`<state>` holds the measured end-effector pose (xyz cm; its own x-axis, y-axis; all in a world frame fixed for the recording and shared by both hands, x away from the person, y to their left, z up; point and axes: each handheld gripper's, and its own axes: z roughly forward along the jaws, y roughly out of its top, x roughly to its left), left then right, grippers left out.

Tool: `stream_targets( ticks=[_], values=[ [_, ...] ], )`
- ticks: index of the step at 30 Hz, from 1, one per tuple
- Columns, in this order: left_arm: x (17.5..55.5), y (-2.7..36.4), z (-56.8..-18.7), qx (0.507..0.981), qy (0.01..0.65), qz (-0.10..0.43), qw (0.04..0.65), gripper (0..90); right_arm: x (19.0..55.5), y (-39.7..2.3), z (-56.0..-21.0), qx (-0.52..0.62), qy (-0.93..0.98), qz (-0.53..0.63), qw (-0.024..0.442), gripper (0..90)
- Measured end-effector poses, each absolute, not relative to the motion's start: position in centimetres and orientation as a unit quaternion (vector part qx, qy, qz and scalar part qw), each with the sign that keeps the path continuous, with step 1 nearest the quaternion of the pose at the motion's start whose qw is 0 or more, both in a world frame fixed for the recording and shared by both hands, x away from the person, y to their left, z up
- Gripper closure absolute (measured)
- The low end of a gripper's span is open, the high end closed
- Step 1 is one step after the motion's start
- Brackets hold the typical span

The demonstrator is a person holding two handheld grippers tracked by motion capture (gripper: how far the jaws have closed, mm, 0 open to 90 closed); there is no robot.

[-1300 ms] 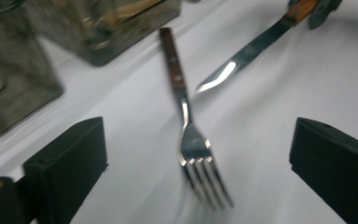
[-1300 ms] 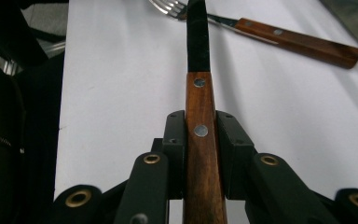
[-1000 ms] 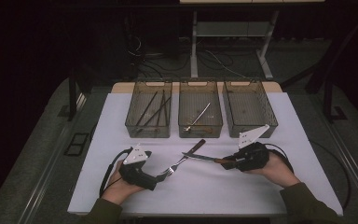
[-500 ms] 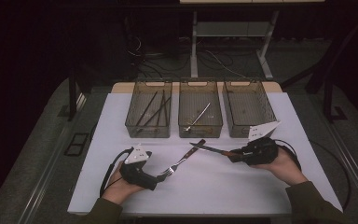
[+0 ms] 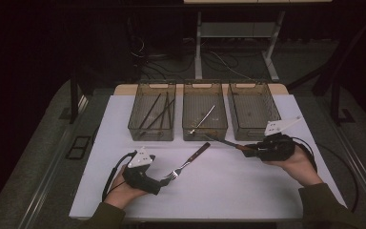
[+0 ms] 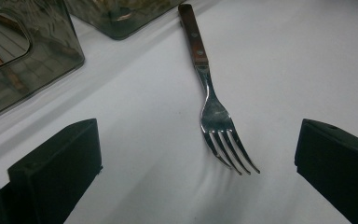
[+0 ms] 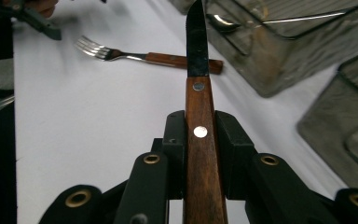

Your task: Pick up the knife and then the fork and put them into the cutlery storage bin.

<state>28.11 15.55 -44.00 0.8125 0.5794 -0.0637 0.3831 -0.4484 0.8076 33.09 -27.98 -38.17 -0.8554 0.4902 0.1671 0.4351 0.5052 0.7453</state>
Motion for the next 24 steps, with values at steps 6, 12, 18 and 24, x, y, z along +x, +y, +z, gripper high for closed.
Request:
stream_targets(
  ticks=[6,12,18,24],
  values=[
    [28.1,15.6,-44.0,0.844,0.287,0.111,0.440,0.0,33.6,-28.9,-37.8,0.285,0.859,0.422,0.047,74.5],
    [28.2,15.7,-44.1,0.842,0.288,0.110,0.442,0.0,34.0,-29.7,-37.3,0.301,0.852,0.423,0.064,74.5],
    [28.2,15.7,-44.1,0.842,0.291,0.109,0.441,0.0,34.6,-30.7,-36.6,0.323,0.842,0.424,0.080,74.5],
    [28.2,15.7,-44.2,0.843,0.291,0.109,0.440,0.0,35.3,-31.4,-36.0,0.345,0.830,0.428,0.095,74.5]
  ],
)
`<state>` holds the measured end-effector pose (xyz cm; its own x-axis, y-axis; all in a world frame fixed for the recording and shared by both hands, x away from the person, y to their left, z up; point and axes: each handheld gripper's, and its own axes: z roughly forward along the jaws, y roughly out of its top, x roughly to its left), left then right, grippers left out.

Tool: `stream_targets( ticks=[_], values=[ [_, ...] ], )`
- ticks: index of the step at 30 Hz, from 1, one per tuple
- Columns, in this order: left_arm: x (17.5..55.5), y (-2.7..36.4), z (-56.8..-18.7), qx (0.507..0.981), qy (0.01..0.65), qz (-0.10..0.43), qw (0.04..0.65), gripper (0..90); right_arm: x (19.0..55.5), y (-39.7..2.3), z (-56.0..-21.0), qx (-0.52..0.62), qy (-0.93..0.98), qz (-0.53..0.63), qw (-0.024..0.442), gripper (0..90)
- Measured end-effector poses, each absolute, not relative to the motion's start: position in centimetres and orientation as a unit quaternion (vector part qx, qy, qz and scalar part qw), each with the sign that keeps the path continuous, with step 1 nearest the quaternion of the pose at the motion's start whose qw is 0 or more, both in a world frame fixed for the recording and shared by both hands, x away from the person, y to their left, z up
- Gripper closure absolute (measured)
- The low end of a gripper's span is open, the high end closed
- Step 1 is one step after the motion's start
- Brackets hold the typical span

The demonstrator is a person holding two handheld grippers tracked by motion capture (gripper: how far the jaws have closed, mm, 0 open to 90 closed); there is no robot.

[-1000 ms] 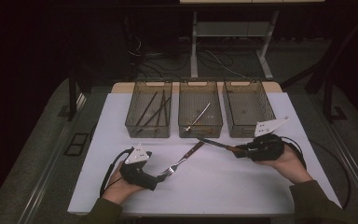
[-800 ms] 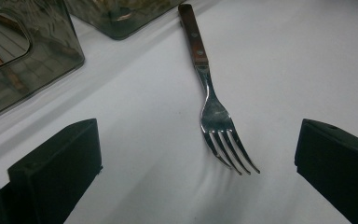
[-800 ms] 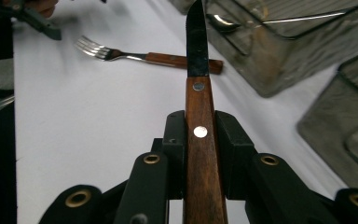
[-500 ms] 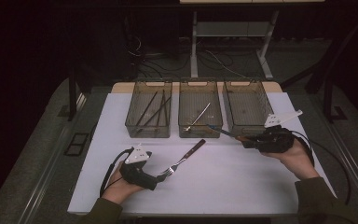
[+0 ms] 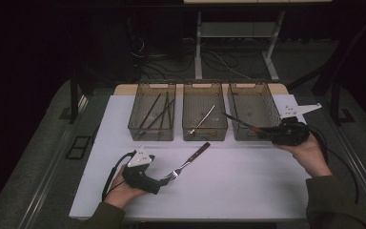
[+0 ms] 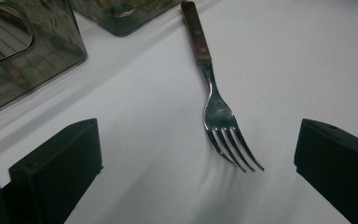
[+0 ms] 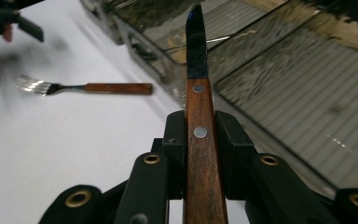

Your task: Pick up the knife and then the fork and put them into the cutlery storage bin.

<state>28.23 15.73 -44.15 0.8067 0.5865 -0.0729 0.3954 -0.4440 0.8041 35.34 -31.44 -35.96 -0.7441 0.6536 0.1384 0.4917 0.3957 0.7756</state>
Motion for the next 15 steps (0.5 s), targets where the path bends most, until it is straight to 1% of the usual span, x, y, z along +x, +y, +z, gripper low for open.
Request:
stream_targets(
  ticks=[8,15],
  values=[
    [28.3,15.8,-44.2,0.842,0.292,0.108,0.440,0.0,36.6,-32.6,-35.1,0.377,0.810,0.434,0.120,74.5],
    [28.3,15.8,-44.2,0.841,0.292,0.107,0.442,0.0,37.6,-33.0,-35.3,0.401,0.798,0.431,0.129,74.5]
  ],
)
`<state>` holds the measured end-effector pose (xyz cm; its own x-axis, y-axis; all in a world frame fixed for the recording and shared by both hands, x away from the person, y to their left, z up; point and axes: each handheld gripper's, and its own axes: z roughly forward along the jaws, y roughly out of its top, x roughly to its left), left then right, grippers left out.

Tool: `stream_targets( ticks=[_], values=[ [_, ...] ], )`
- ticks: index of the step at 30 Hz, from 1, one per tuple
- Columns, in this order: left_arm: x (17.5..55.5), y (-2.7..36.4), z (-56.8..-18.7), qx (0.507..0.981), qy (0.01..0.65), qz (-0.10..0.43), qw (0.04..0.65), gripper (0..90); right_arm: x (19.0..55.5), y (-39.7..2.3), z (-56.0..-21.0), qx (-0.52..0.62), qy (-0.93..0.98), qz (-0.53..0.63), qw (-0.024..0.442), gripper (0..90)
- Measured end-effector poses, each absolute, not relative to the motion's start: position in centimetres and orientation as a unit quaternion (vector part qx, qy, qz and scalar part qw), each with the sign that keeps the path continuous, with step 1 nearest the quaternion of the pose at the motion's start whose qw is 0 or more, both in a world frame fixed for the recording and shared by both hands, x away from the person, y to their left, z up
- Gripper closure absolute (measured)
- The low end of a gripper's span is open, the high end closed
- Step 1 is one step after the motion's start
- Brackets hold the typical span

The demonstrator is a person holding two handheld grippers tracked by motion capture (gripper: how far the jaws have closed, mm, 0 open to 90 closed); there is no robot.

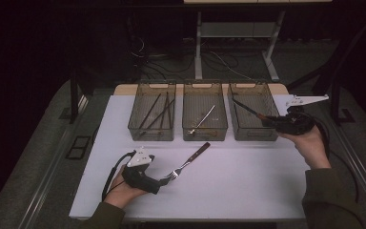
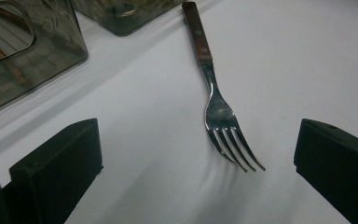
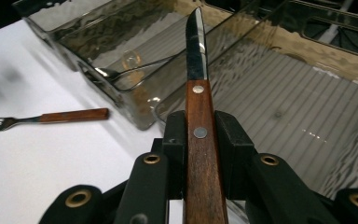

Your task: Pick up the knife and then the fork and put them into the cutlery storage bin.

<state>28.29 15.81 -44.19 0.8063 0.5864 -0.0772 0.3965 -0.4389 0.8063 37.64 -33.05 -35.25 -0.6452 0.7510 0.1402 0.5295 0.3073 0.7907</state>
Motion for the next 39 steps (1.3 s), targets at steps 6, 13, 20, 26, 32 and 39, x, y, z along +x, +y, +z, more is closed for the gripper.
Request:
stream_targets(
  ticks=[6,13,20,26,32,39],
  values=[
    [28.3,15.8,-44.2,0.842,0.291,0.107,0.440,0.1,38.6,-33.8,-35.8,0.422,0.790,0.423,0.138,74.5],
    [28.3,15.7,-44.3,0.843,0.290,0.106,0.441,0.1,39.9,-34.4,-36.2,0.449,0.781,0.409,0.146,74.4],
    [28.3,15.6,-44.3,0.845,0.288,0.105,0.439,0.1,41.7,-33.8,-36.2,0.470,0.783,0.381,0.143,74.4],
    [28.2,15.6,-44.3,0.845,0.287,0.105,0.439,0.1,43.1,-33.2,-36.8,0.481,0.789,0.356,0.140,74.4],
    [28.2,15.4,-44.3,0.846,0.285,0.104,0.439,0.1,44.3,-32.4,-37.7,0.484,0.803,0.321,0.137,74.4],
    [28.2,15.4,-44.4,0.847,0.284,0.103,0.438,0.1,45.1,-32.3,-38.6,0.496,0.804,0.300,0.134,74.4]
  ],
)
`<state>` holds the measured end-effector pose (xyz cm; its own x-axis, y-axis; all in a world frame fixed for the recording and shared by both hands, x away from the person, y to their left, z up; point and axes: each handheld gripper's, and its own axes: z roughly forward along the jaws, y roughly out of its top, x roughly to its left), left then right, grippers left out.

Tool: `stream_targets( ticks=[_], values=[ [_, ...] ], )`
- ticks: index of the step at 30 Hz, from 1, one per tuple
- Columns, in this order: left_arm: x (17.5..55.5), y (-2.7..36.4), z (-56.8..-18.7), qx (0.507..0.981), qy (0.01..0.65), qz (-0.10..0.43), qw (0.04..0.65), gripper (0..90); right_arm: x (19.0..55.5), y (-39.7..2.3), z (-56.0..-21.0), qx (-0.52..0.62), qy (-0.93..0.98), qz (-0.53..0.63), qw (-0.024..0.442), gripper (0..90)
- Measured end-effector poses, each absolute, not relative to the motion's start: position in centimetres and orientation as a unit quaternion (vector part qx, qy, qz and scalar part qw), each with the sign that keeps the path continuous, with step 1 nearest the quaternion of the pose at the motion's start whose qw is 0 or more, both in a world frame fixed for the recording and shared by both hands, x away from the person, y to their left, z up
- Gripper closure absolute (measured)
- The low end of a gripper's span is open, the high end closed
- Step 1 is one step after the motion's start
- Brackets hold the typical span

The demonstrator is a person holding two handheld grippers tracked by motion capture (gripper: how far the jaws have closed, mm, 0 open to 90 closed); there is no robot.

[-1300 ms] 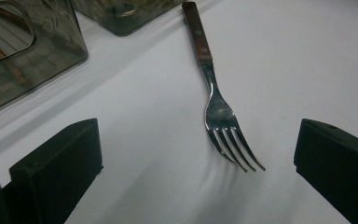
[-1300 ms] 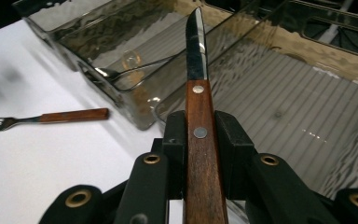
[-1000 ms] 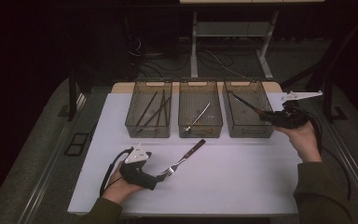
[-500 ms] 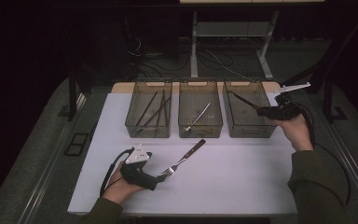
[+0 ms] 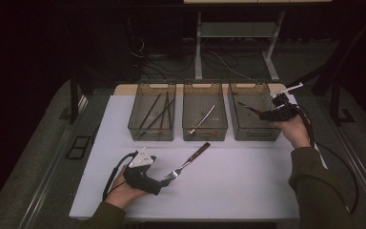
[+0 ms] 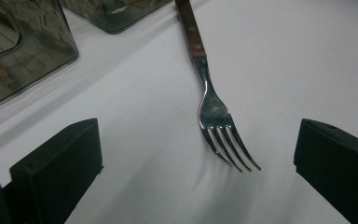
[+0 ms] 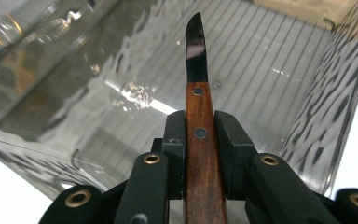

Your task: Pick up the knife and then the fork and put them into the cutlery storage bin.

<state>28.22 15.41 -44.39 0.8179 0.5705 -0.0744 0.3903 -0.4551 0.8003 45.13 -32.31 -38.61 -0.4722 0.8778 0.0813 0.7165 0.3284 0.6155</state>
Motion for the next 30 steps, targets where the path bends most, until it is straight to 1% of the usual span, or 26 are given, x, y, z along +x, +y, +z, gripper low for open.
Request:
stream_targets(
  ticks=[17,18,19,22,25,30],
  values=[
    [28.2,15.4,-44.4,0.849,0.281,0.102,0.436,0.1,45.6,-31.5,-39.8,0.494,0.818,0.268,0.123,73.6],
    [28.2,15.4,-44.4,0.849,0.281,0.102,0.436,0.1,45.6,-31.5,-39.8,0.494,0.818,0.268,0.126,70.9],
    [28.2,15.4,-44.4,0.849,0.281,0.102,0.437,0.1,45.6,-31.6,-39.7,0.495,0.815,0.272,0.132,66.0],
    [28.2,15.3,-44.4,0.848,0.282,0.101,0.437,0.1,45.5,-31.8,-39.5,0.492,0.811,0.282,0.140,59.7],
    [28.2,15.3,-44.4,0.848,0.282,0.101,0.437,0.2,45.4,-32.0,-39.2,0.496,0.804,0.296,0.140,55.4],
    [28.2,15.4,-44.4,0.849,0.281,0.102,0.435,0.1,44.9,-32.7,-38.5,0.502,0.789,0.330,0.131,43.3]
  ],
)
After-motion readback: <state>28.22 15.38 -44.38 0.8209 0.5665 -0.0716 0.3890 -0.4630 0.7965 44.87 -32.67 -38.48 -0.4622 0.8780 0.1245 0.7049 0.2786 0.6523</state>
